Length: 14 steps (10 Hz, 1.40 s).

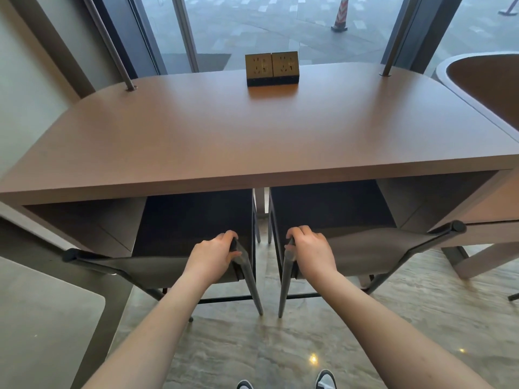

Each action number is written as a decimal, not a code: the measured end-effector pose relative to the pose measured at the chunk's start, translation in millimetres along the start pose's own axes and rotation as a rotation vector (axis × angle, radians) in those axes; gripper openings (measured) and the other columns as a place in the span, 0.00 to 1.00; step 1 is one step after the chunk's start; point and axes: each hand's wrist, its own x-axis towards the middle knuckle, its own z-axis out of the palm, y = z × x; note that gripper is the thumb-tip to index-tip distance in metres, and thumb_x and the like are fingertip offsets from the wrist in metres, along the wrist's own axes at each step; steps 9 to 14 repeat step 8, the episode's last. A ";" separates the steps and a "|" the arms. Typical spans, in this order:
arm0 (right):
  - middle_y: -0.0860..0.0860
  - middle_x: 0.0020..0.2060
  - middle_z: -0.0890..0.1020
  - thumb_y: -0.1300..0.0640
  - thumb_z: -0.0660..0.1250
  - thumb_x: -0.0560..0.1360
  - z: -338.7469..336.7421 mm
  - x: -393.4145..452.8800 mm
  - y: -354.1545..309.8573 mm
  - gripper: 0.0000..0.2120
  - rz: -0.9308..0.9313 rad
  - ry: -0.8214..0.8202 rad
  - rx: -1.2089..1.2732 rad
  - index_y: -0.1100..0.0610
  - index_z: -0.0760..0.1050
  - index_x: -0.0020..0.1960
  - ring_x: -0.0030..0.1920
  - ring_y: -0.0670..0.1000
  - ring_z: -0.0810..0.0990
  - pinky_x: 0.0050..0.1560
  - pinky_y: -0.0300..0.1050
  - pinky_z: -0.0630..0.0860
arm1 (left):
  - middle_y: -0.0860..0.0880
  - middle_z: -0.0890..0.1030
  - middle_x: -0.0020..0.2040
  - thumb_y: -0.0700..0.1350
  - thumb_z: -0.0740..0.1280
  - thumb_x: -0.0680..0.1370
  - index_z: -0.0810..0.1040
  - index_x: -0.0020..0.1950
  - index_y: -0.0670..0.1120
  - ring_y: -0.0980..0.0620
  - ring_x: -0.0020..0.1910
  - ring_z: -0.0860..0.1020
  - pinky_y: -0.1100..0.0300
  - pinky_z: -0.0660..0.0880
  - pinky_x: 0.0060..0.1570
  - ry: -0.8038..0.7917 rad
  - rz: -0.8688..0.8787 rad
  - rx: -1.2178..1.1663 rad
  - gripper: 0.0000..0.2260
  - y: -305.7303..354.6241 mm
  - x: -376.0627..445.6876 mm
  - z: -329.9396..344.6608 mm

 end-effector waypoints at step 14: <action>0.48 0.71 0.70 0.43 0.62 0.79 -14.0 -2.6 10.4 0.24 -0.062 -0.086 0.202 0.49 0.65 0.73 0.71 0.51 0.67 0.72 0.49 0.63 | 0.51 0.71 0.74 0.63 0.60 0.80 0.59 0.79 0.54 0.50 0.70 0.73 0.52 0.74 0.65 0.083 0.016 -0.188 0.30 13.7 -7.5 -5.9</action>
